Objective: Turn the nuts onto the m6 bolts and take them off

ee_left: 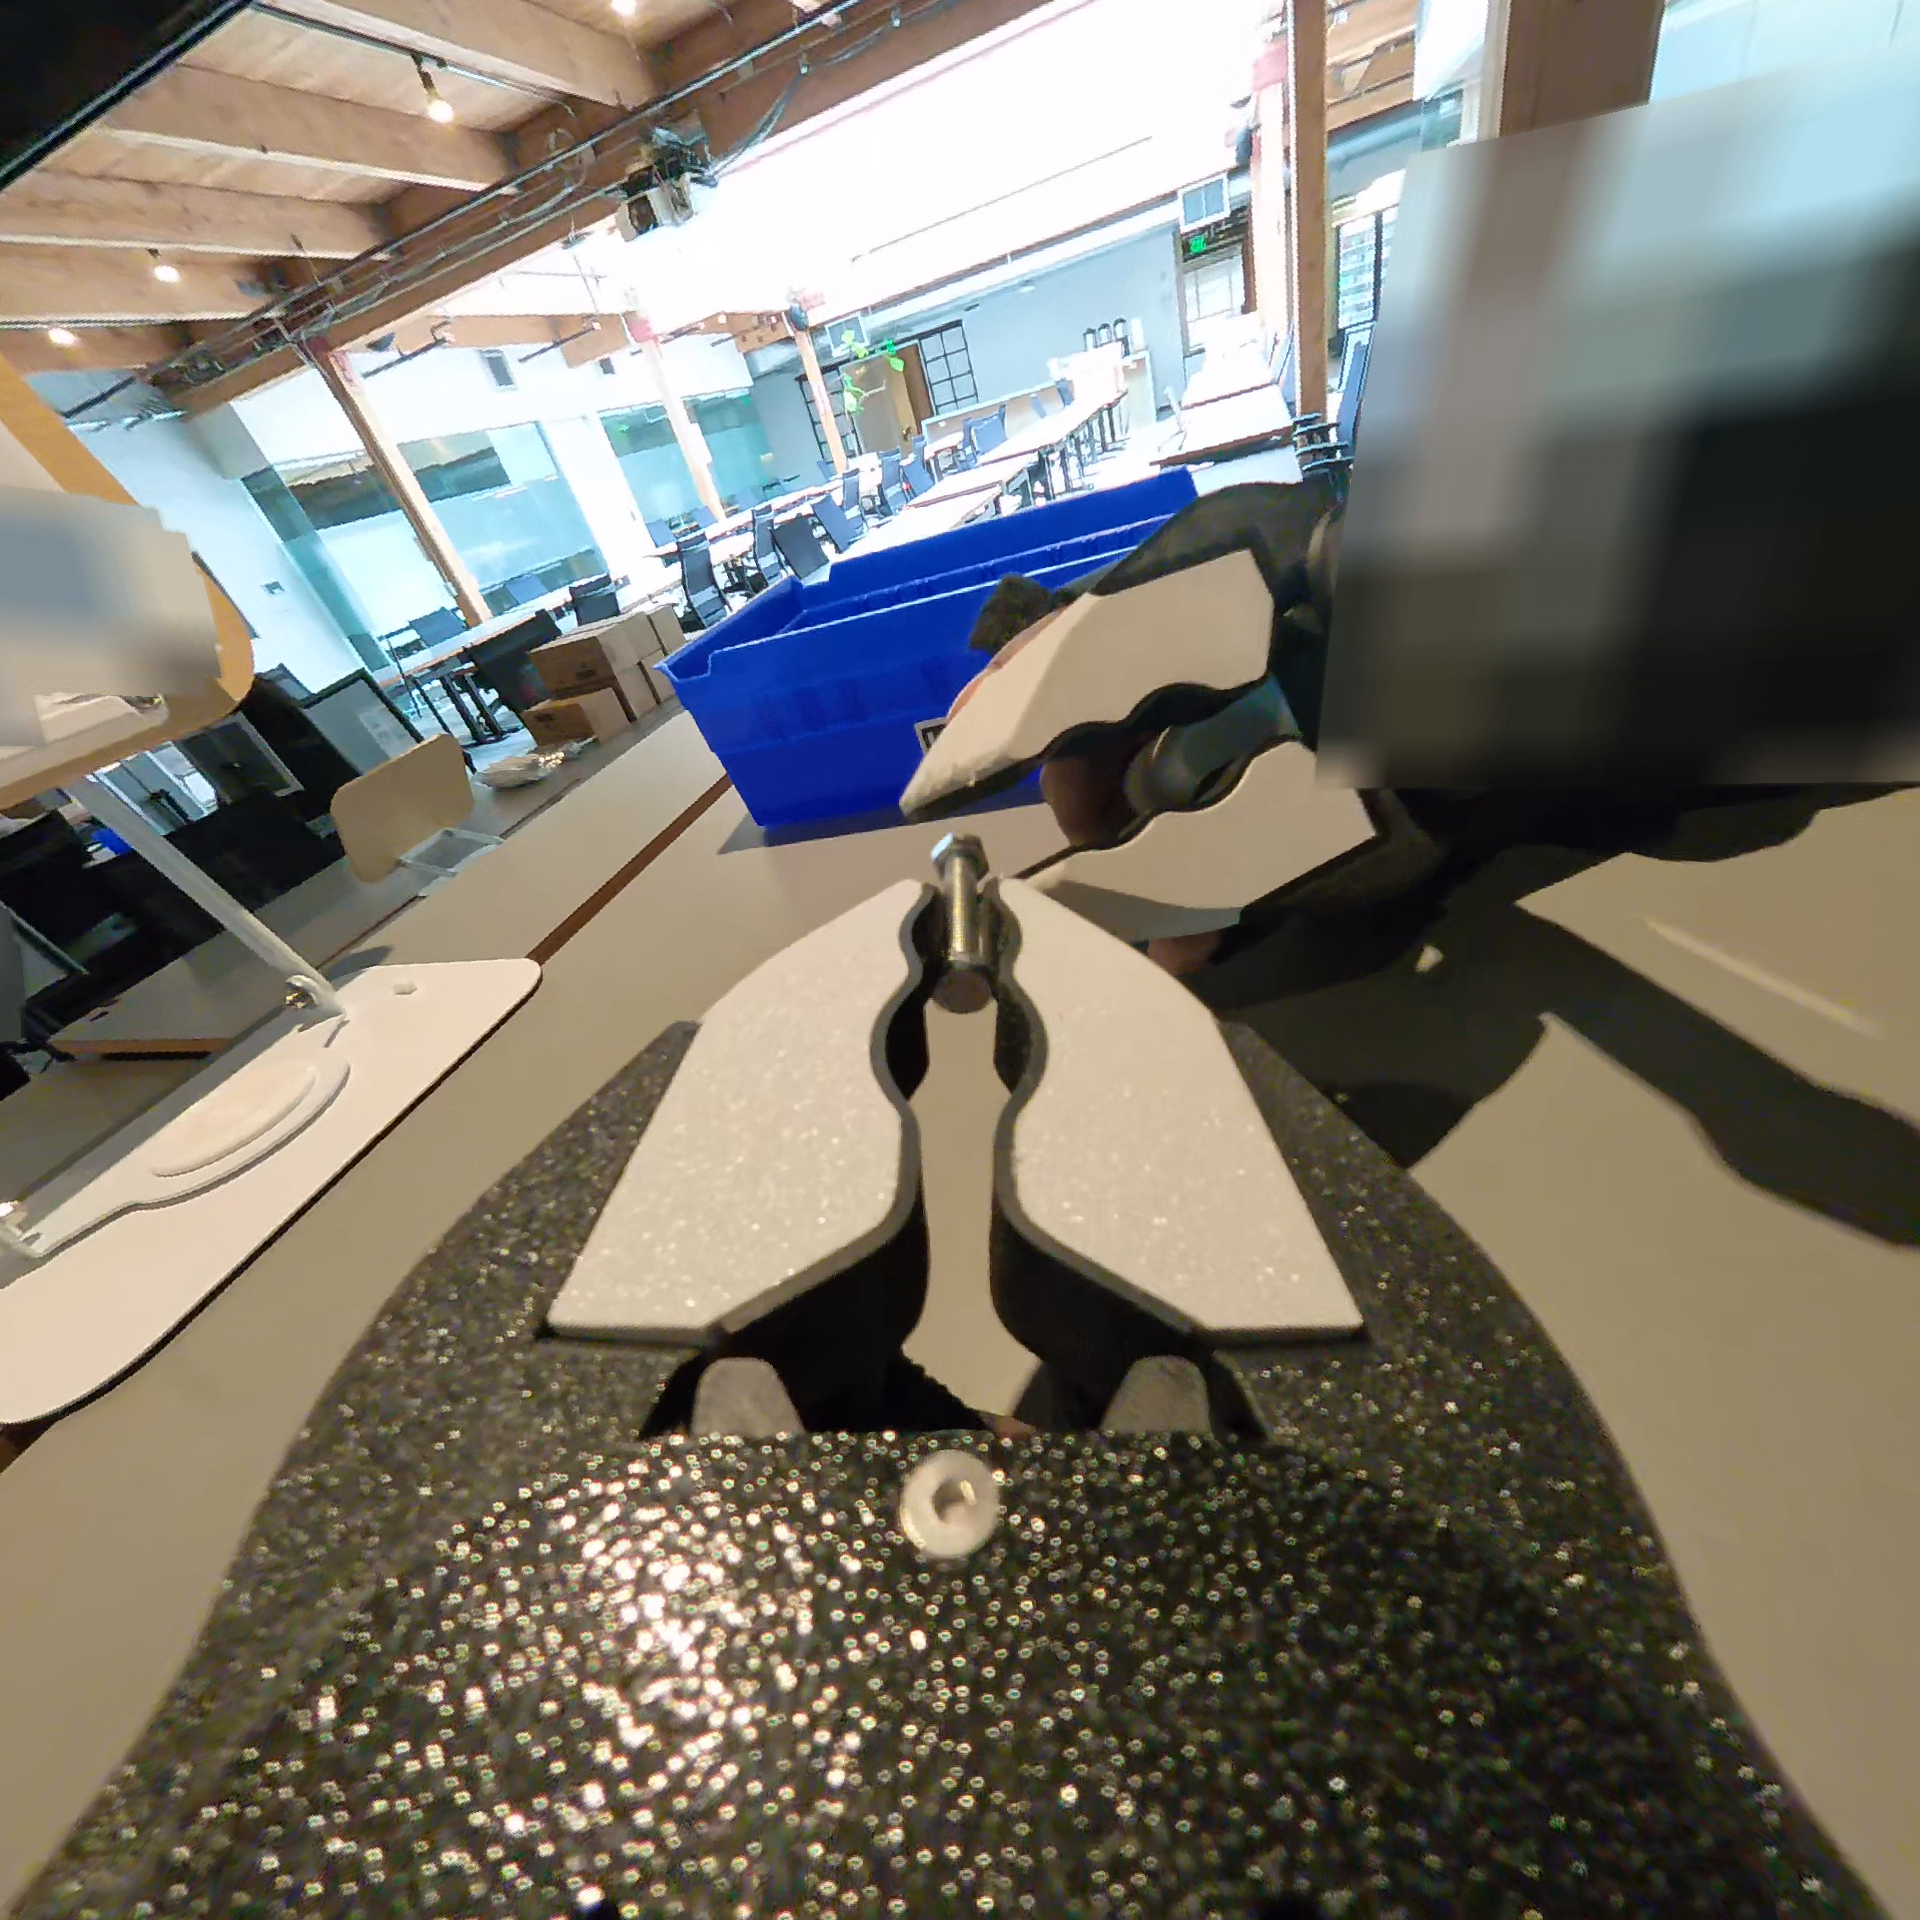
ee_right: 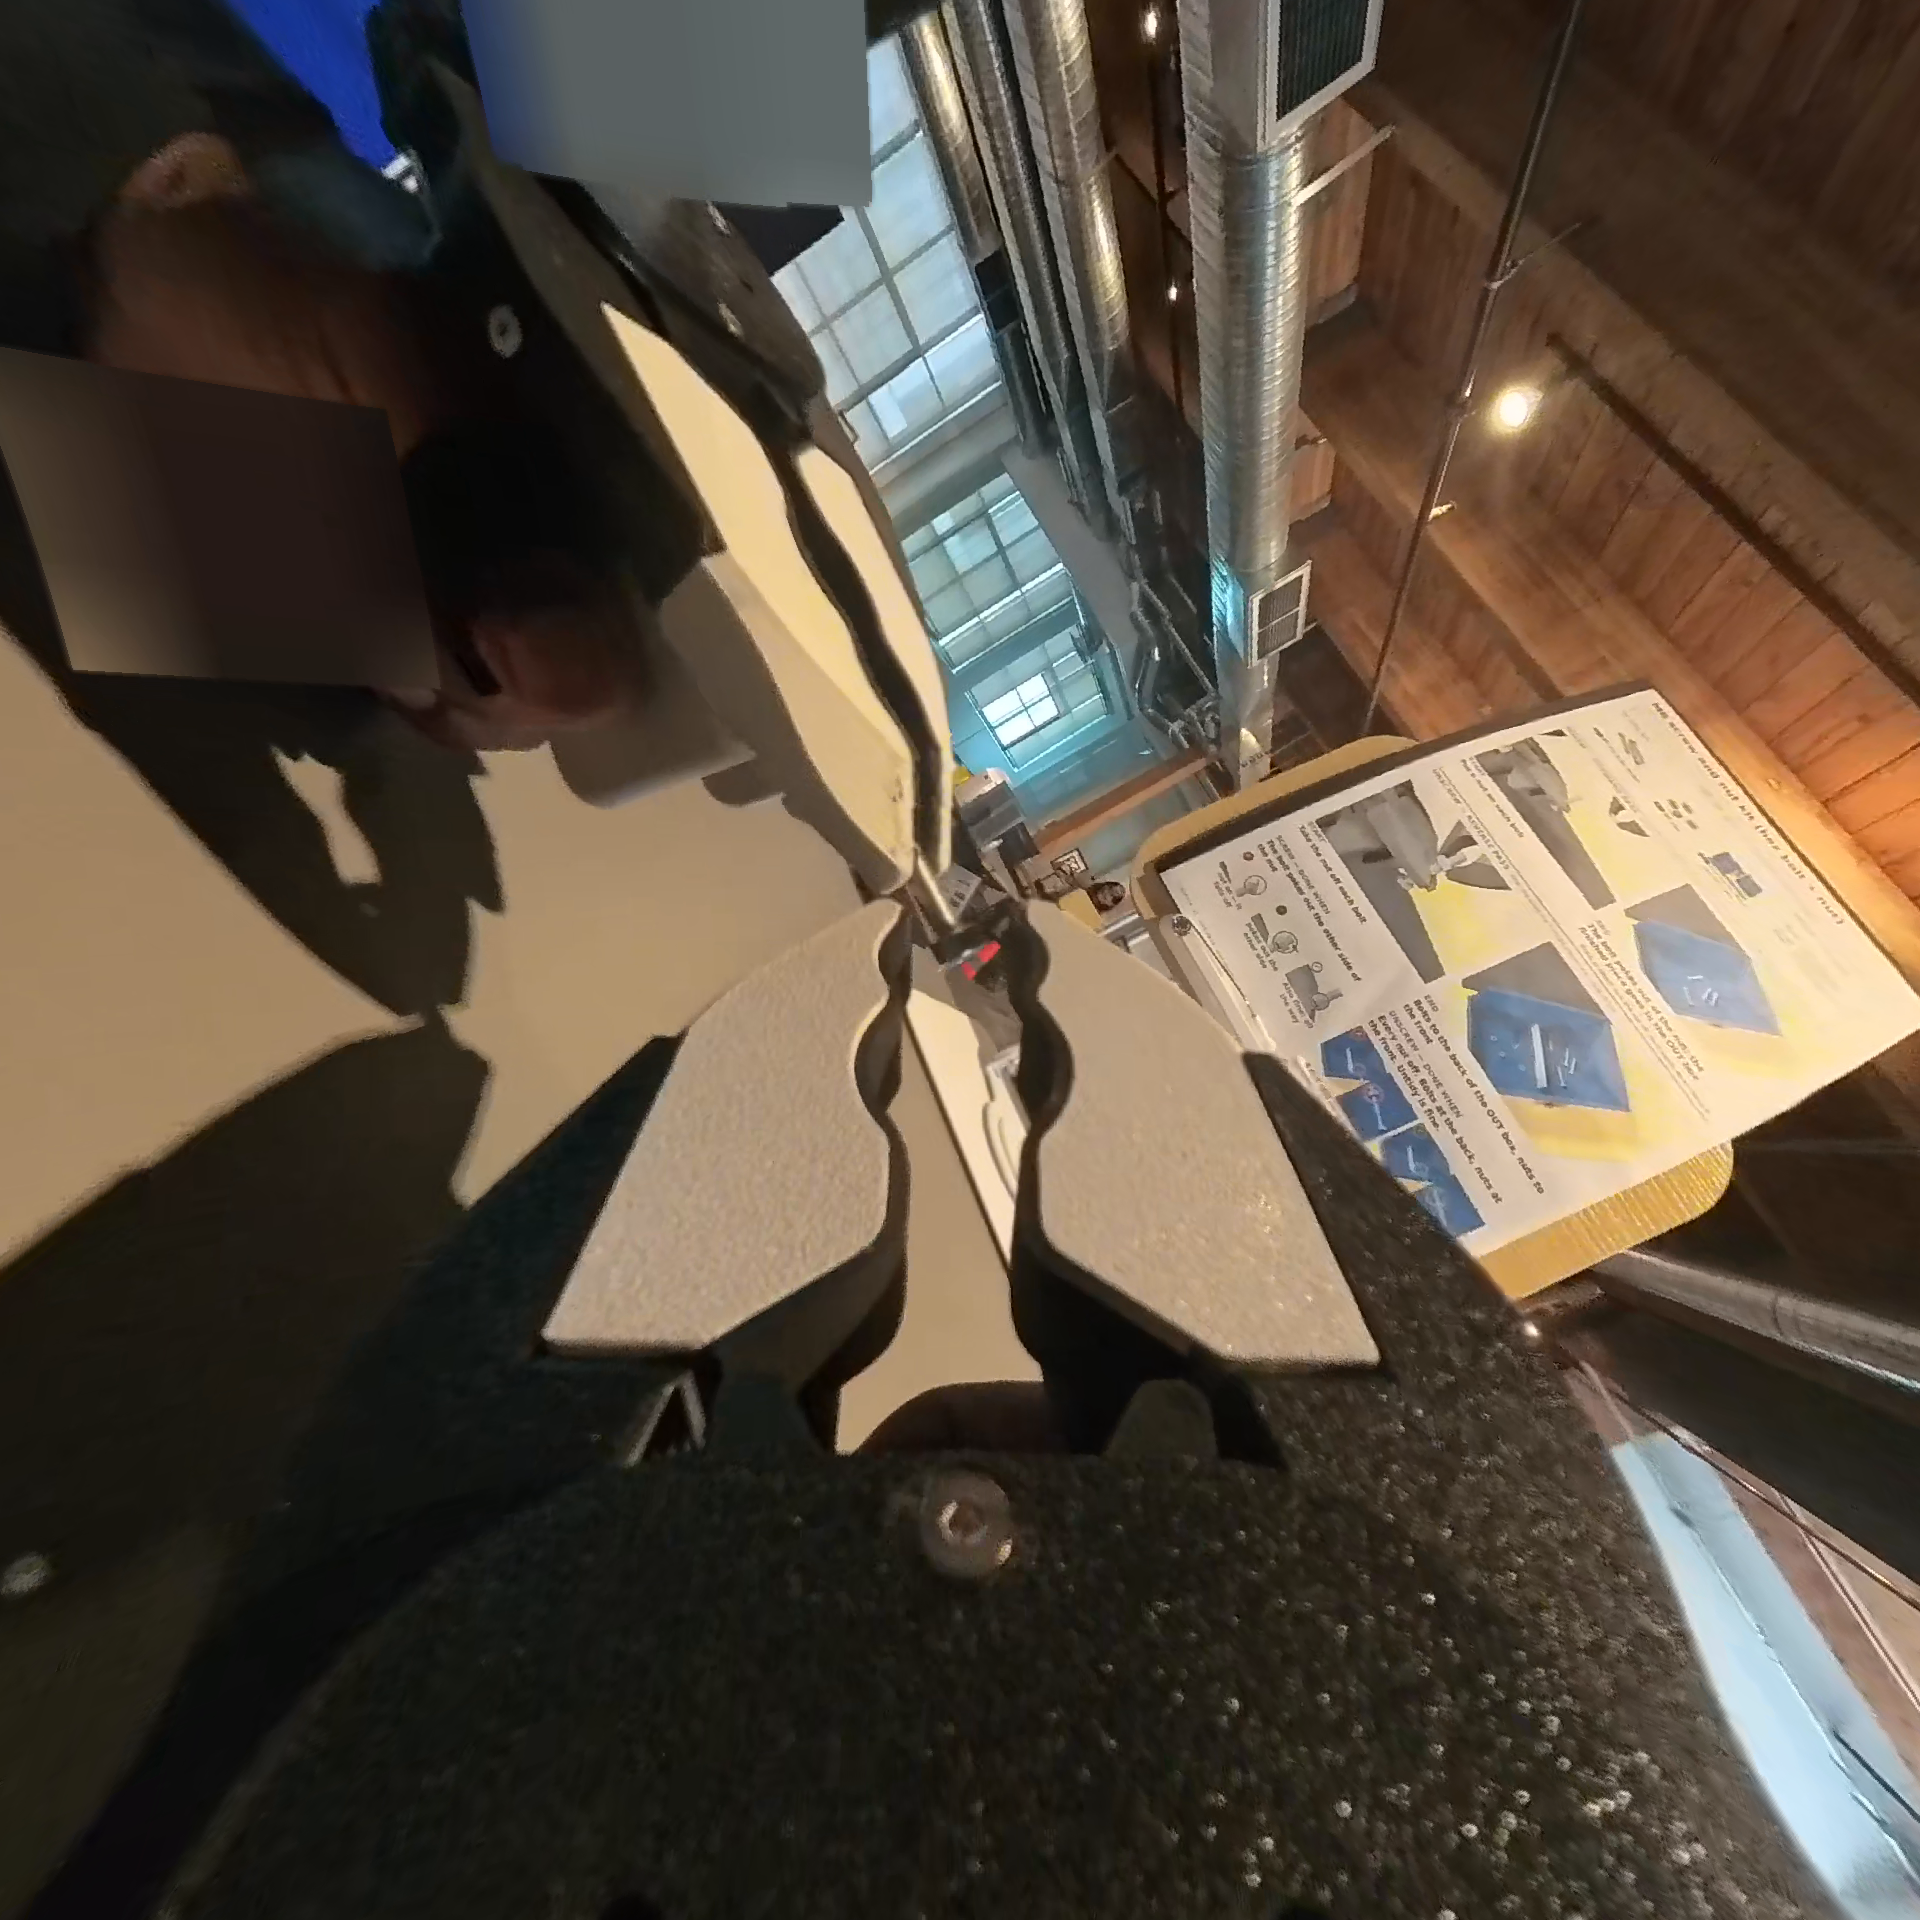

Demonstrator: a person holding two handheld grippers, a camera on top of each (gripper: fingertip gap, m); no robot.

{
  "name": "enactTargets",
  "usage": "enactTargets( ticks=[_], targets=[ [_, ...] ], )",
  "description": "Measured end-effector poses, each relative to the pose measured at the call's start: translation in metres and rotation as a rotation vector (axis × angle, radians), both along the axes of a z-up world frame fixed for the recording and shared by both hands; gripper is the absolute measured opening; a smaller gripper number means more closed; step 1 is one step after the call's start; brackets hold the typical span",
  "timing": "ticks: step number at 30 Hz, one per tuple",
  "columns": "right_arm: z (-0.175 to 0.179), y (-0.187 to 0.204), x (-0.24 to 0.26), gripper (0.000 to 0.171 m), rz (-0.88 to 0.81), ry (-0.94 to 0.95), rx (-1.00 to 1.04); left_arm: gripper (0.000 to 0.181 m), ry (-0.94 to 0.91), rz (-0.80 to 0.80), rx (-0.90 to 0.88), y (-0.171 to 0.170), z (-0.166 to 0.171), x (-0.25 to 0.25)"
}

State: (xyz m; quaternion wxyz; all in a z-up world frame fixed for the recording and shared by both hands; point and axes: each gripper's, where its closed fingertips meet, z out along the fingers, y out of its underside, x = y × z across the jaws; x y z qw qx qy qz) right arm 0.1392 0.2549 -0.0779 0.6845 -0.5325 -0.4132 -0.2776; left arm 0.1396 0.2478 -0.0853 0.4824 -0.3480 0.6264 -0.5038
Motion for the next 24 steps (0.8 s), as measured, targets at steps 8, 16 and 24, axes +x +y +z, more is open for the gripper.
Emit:
enactTargets(
  ticks=[8, 16, 24],
  targets=[
    [0.004, -0.001, -0.001, 0.018, -0.065, -0.009, 0.027, 0.007, 0.028, 0.022, -0.006, 0.001, -0.003, -0.001],
    [0.008, -0.005, -0.005, 0.017, -0.098, -0.024, 0.049, 0.007, 0.013, 0.009, -0.059, -0.001, 0.002, -0.005],
    [0.006, -0.021, -0.009, 0.028, 0.042, 0.032, -0.032, 0.007, -0.006, -0.049, -0.076, -0.01, 0.005, -0.007]
  ],
)
